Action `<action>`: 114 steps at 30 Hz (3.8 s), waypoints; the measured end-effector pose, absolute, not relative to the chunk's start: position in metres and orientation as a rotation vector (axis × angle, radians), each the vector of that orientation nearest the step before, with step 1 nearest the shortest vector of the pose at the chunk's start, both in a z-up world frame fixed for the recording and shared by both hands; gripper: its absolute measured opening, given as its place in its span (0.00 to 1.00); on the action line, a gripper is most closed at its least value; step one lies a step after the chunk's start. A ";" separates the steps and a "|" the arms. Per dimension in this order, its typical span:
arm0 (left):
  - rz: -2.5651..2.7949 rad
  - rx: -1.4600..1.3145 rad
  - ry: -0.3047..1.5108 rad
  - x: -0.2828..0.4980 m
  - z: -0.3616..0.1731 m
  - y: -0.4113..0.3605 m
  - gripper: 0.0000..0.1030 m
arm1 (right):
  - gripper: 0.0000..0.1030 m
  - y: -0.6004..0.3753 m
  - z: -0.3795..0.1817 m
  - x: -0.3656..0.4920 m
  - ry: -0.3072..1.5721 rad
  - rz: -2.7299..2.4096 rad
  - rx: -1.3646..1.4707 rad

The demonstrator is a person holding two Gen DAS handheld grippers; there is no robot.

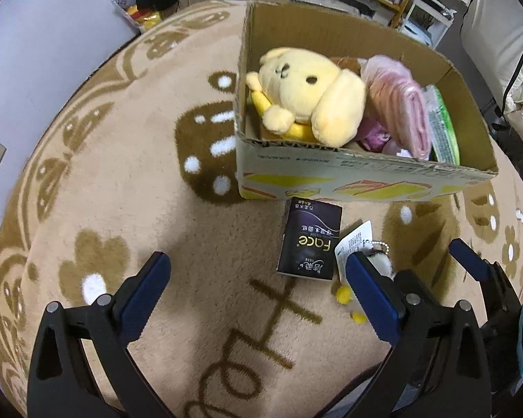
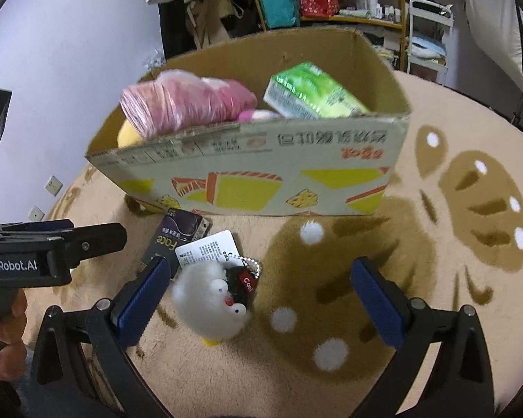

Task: Organize soft objects
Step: 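Lower the left tool to the black Face pack while the right tool approaches the white fluffy bird, then close the left tool on the black Face pack while the right tool grasps the white bird, then lift the Face pack and white bird and carry them over the box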

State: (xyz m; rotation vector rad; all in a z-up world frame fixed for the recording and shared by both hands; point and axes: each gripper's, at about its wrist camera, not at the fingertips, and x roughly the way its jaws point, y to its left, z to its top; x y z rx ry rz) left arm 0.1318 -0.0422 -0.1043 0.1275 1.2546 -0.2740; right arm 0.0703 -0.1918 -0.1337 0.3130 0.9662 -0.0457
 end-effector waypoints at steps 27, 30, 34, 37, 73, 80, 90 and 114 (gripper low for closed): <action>-0.281 0.111 1.391 0.156 -0.161 -0.045 0.97 | 0.35 -0.157 -0.178 0.095 1.117 0.051 0.214; -0.286 0.120 1.386 0.155 -0.163 -0.045 0.97 | 0.35 -0.157 -0.179 0.096 1.117 0.053 0.221; -0.293 0.134 1.382 0.155 -0.165 -0.050 0.96 | 0.35 -0.159 -0.178 0.096 1.118 0.053 0.235; -0.298 0.147 1.379 0.155 -0.165 -0.051 0.95 | 0.35 -0.163 -0.176 0.093 1.120 0.050 0.238; -0.274 0.188 1.195 0.106 -0.120 -0.065 0.43 | 0.32 -0.186 -0.106 0.055 0.887 -0.002 0.180; -0.268 0.192 1.034 0.079 -0.071 -0.061 0.43 | 0.32 -0.191 -0.069 0.036 0.785 -0.019 0.188; -0.260 0.214 0.822 0.066 -0.026 -0.047 0.43 | 0.32 -0.199 -0.016 0.020 0.620 -0.052 0.189; -0.336 0.204 0.559 0.087 0.021 -0.078 0.43 | 0.32 -0.221 0.036 0.073 0.419 -0.077 0.143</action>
